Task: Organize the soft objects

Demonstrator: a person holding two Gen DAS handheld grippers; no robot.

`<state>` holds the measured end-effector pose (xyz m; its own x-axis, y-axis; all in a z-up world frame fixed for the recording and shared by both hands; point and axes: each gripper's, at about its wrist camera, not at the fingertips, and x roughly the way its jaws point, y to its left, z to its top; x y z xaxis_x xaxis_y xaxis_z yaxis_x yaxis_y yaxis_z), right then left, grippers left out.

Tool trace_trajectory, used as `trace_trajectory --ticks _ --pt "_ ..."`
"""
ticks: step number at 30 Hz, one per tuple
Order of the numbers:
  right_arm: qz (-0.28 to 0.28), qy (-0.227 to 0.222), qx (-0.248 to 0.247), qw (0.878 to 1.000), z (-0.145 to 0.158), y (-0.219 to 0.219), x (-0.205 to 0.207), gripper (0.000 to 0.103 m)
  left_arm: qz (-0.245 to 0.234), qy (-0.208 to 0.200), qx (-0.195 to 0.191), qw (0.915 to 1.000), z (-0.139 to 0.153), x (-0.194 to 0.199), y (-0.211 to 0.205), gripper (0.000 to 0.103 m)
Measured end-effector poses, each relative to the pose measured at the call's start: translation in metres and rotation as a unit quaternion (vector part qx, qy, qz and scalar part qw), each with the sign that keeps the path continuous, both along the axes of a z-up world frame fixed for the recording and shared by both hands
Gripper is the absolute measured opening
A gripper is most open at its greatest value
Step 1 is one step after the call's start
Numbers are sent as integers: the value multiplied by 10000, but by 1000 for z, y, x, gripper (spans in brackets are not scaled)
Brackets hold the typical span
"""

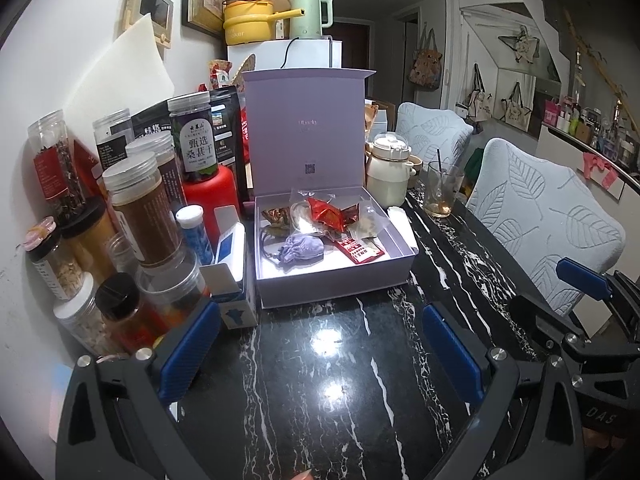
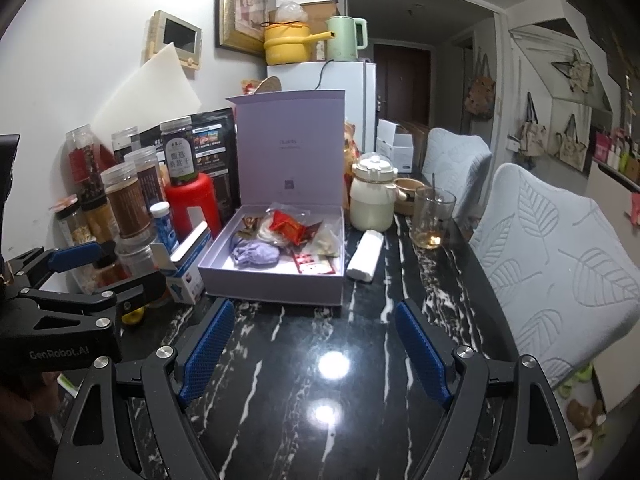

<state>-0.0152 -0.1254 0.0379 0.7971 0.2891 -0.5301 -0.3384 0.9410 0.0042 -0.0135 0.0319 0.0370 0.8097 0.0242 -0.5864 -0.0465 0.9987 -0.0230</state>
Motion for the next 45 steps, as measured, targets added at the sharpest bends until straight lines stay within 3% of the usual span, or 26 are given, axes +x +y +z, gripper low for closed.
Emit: trace_trajectory --ticks 32,45 --pt "-73 134 -32 9999 -6 -5 5 83 -190 83 177 9996 -8 5 -11 102" --pt "-130 286 -10 9995 -15 -8 14 83 -218 279 83 9993 -20 15 -9 102"
